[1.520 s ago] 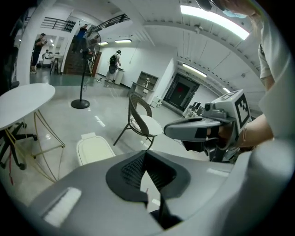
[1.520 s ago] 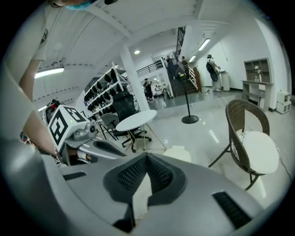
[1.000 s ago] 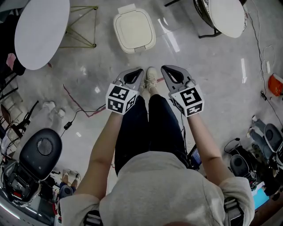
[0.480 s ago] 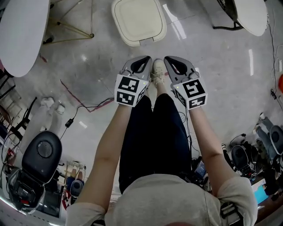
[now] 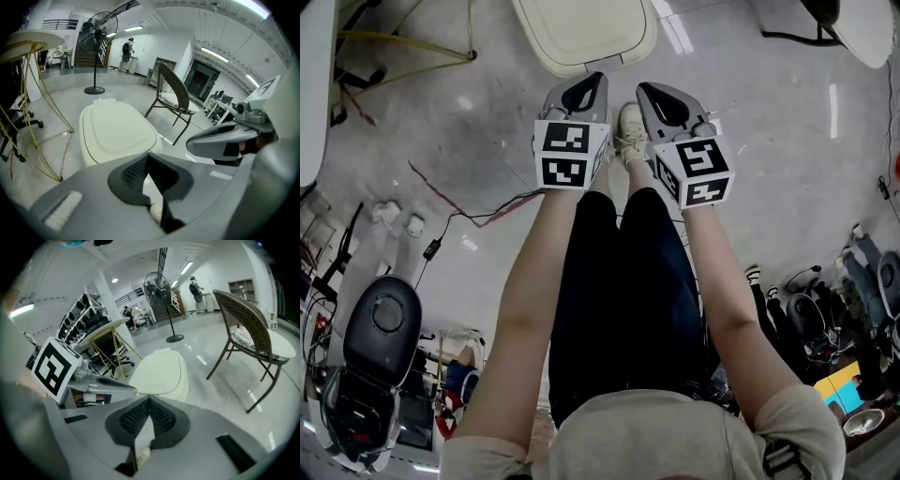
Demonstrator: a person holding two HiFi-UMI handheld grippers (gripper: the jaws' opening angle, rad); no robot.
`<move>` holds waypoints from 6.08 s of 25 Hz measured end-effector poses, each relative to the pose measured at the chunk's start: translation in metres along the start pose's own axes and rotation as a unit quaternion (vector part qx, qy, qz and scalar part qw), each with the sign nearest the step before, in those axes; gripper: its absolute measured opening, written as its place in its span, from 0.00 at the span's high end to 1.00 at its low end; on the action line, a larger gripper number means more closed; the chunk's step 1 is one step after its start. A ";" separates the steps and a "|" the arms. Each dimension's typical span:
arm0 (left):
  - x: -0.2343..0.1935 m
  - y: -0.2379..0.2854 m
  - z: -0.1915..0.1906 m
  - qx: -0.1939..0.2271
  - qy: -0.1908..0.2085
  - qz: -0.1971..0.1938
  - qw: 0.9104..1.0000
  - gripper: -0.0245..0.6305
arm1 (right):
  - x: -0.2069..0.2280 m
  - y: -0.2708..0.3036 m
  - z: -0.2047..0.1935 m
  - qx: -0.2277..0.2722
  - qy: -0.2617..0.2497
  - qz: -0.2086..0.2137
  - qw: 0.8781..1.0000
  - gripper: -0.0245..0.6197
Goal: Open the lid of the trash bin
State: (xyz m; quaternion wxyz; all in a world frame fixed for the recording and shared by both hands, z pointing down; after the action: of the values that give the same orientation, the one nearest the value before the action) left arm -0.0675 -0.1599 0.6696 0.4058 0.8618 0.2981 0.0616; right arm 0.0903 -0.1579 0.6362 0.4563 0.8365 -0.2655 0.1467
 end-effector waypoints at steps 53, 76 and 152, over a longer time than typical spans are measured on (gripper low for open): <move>-0.002 0.037 -0.004 -0.092 0.040 0.001 0.995 0.95 | 0.024 0.000 -0.003 -0.014 0.036 -0.030 0.999 0.97; 0.002 -0.056 0.090 0.044 -0.006 -0.037 0.998 0.95 | -0.011 -0.069 0.092 0.018 -0.022 -0.012 1.000 0.97; 0.090 -0.338 0.239 0.214 0.089 -0.059 0.971 0.95 | -0.208 -0.314 0.192 0.130 -0.230 0.082 0.961 0.97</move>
State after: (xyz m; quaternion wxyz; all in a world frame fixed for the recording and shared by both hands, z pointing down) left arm -0.0679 -0.1008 0.2499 0.1868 0.9005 0.3896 0.0488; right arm 0.1028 -0.1165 0.2157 0.2562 0.8753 -0.4096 0.0203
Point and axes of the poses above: the fingertips, and each gripper's own axes: y forward along the fingers, x to its right, z out of its top, the point moved 10 cm from there along -y, backward along the fingers, and after that the axes turned 15 degrees about y, right-handed, at the moved point
